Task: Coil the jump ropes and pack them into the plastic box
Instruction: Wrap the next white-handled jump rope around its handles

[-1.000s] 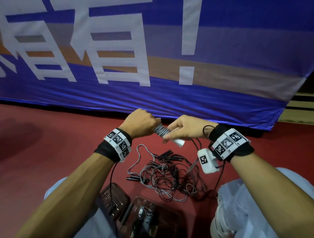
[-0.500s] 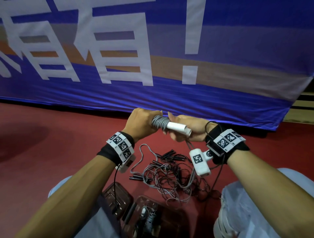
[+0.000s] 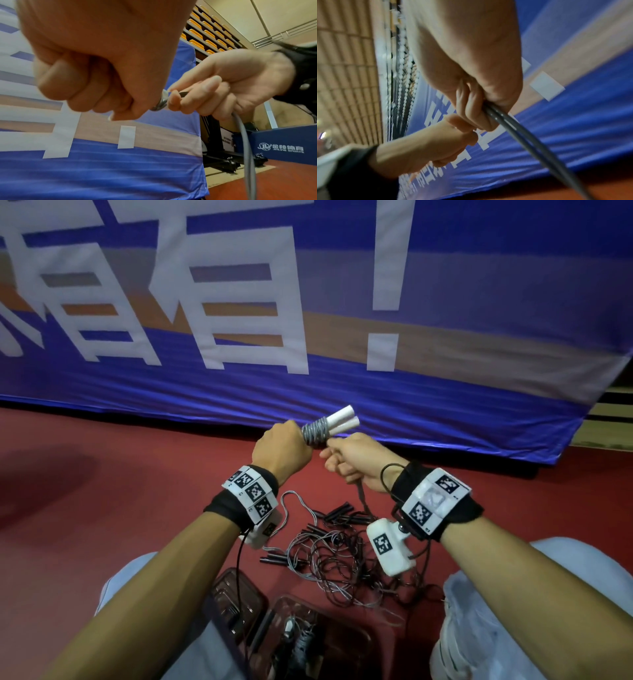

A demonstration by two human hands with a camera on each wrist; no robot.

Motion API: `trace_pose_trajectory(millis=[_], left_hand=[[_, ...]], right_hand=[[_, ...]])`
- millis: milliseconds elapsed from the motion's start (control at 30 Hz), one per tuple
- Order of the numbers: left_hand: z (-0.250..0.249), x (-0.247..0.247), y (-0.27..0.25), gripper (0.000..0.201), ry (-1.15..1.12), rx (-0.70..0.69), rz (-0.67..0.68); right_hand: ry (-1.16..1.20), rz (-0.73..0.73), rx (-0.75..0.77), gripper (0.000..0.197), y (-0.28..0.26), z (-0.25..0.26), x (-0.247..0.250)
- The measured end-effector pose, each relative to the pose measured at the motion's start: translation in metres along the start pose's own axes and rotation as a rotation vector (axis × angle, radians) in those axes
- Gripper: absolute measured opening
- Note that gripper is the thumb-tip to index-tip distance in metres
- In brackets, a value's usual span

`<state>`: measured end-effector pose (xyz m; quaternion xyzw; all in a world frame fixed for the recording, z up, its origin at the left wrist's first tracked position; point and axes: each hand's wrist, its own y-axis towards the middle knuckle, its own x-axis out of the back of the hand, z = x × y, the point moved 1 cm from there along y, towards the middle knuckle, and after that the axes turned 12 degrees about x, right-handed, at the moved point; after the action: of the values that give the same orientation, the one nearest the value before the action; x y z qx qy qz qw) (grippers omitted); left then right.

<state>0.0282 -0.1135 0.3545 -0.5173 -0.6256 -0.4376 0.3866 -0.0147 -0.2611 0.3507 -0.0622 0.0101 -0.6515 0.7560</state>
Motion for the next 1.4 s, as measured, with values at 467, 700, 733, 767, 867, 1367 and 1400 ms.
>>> trace_pose_trajectory(millis=[467,700,733,767,867,1367,1400], left_hand=[[0.004,-0.006,0.007,0.021,0.489,-0.466,0.220],[0.004,0.006,0.006,0.022,0.600,-0.660,0.081],[0.004,0.009,0.005,0.021,0.611,-0.681,0.052],[0.004,0.013,0.005,0.021,0.613,-0.699,0.021],[0.004,0.025,0.005,0.017,0.543,-0.773,-0.066],[0.016,0.026,-0.008,0.023,0.032,-0.908,-0.259],[0.016,0.026,-0.010,0.024,-0.019,-0.901,-0.271]], right_hand=[[-1.186,-0.018,0.480,0.064,-0.019,-0.001,0.035],[-0.939,0.086,0.391,0.050,-0.018,0.003,0.045],[-0.872,0.128,0.388,0.044,-0.018,0.003,0.044],[-0.807,0.171,0.385,0.039,-0.017,0.003,0.043],[-0.638,0.319,0.349,0.042,-0.018,0.008,0.039],[-0.056,0.662,0.150,0.086,-0.020,0.007,0.038],[-0.032,0.654,0.149,0.090,-0.019,0.005,0.036]])
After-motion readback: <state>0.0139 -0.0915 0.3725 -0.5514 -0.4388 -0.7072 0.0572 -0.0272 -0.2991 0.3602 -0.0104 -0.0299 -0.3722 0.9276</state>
